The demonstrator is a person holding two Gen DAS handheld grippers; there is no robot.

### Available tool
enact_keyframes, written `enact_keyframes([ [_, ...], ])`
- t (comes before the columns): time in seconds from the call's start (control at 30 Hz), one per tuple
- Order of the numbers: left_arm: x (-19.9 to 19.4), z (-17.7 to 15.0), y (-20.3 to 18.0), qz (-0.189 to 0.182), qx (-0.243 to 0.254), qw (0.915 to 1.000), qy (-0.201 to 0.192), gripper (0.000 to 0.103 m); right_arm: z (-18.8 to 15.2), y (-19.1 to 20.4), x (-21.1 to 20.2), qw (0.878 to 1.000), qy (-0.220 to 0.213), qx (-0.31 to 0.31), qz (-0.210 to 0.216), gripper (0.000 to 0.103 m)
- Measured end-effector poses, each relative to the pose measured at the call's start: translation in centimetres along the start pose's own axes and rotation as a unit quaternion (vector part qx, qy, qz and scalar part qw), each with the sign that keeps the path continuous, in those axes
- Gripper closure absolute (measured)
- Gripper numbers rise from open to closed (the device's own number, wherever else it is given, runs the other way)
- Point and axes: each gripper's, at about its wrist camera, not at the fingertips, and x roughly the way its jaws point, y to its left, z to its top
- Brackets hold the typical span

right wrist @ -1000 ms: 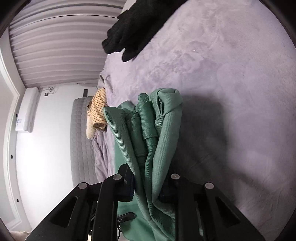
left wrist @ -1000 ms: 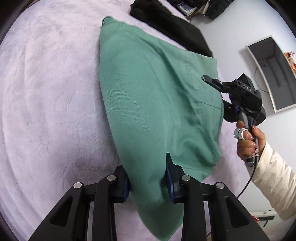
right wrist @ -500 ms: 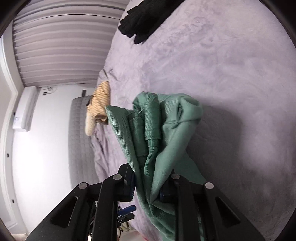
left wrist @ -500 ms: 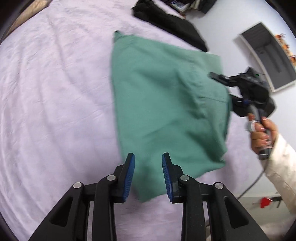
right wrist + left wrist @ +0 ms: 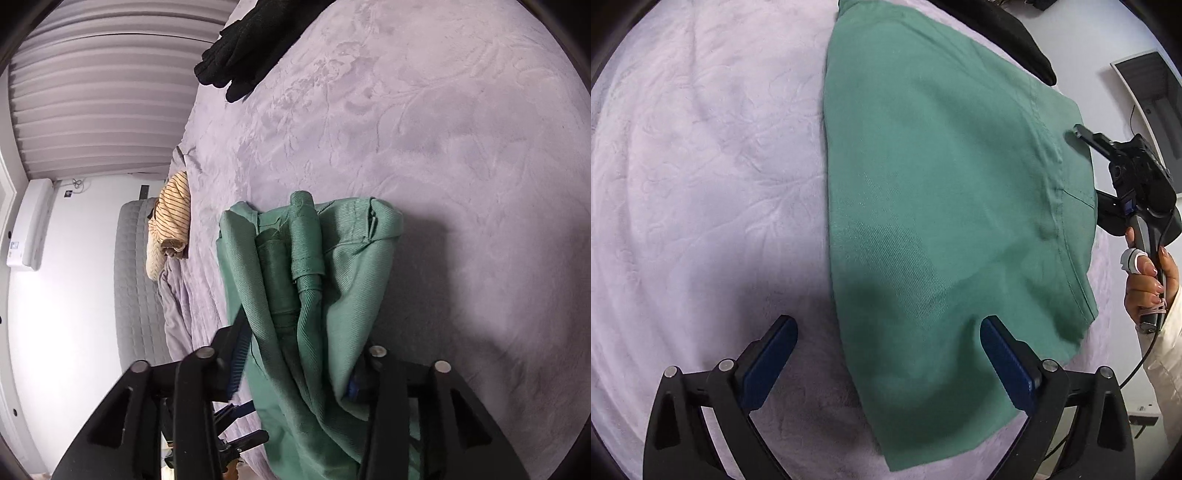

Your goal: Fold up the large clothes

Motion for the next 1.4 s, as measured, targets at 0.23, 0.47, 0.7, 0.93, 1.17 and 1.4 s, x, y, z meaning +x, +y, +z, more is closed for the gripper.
enact_keyframes([
  [0.23,1.6,0.9,-1.9,-0.047,-0.023,0.9986,0.002,0.010,2.4,-2.3,2.3,0.999,0.052,-0.012,-0.013,0.040],
  [0.47,-2.7,-0.1,-1.1,-0.089,-0.015,0.9953,-0.035,0.069,0.6,0.1,2.7,0.998,0.057,-0.017,0.033,0.083],
  [0.7,-11.0,-3.7,-0.5,-0.123,0.018,0.9904,-0.060,0.069,-3.2,5.8,-0.5,0.990,0.037,-0.008,0.138,0.082],
  [0.93,-16.9,-9.9,2.5,-0.078,0.052,0.9944,-0.049,0.069,-10.2,8.5,0.0,0.984,0.044,0.008,0.173,0.083],
  [1.17,-10.0,-15.0,6.1,0.075,0.024,0.9966,0.025,0.050,-13.5,3.3,6.7,0.995,0.095,0.019,-0.008,0.075],
  [1.4,-17.4,-15.6,8.8,0.041,-0.002,0.9965,-0.073,0.019,-14.6,4.7,2.1,0.986,0.028,-0.041,-0.158,0.053],
])
